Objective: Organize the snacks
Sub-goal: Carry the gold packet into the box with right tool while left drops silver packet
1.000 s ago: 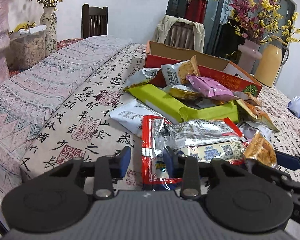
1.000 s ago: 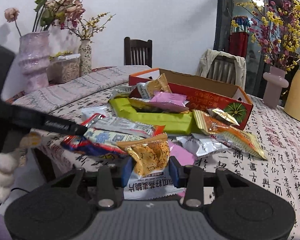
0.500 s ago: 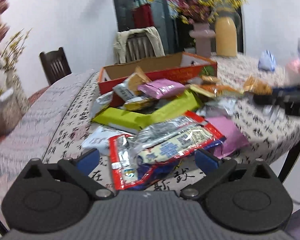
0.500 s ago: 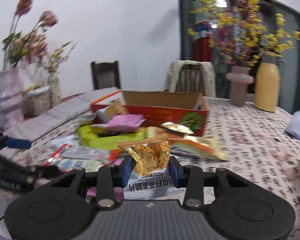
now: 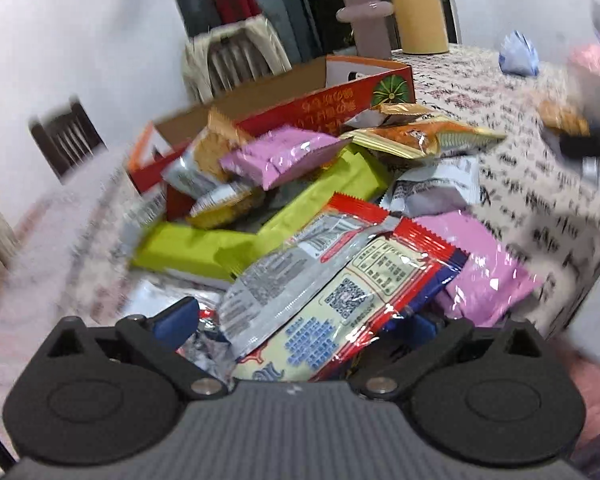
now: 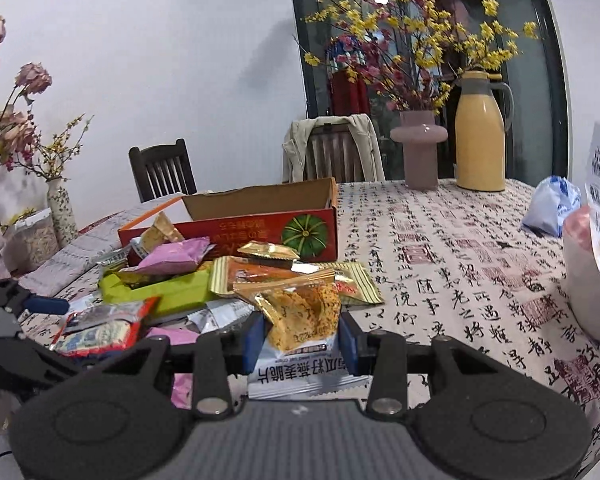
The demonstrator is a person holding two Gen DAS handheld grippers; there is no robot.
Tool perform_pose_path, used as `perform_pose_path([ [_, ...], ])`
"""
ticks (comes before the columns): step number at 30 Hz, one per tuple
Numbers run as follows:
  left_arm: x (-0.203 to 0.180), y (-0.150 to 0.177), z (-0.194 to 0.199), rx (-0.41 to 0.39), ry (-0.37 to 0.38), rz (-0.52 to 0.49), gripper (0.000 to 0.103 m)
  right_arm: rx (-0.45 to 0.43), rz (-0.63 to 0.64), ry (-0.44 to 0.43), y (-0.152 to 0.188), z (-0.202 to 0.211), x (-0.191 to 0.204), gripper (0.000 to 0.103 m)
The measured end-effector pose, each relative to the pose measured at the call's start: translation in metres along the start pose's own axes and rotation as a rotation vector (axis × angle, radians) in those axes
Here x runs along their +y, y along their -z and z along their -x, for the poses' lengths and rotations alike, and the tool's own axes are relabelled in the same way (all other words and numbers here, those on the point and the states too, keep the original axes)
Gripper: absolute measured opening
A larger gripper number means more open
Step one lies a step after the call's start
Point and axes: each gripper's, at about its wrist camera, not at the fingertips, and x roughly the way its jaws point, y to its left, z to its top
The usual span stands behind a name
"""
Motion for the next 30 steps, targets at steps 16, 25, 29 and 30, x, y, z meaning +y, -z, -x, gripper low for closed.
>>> perform_pose_path([
  [16, 0.03, 0.001, 0.034, -0.113, 0.032, 0.145, 0.04, 0.039, -0.011, -0.002, 0.007, -0.013, 0.0, 0.04],
  [25, 0.048, -0.007, 0.059, -0.198, -0.004, 0.244, 0.03, 0.031, 0.0, -0.006, -0.001, -0.016, 0.012, 0.04],
  [29, 0.055, -0.014, 0.068, -0.238, -0.018, 0.281, 0.03, 0.013, 0.006, -0.016, -0.01, -0.019, 0.018, 0.04],
  [30, 0.057, -0.017, 0.071, -0.249, -0.021, 0.29, 0.03, 0.006, 0.007, -0.017, -0.013, -0.02, 0.02, 0.04],
])
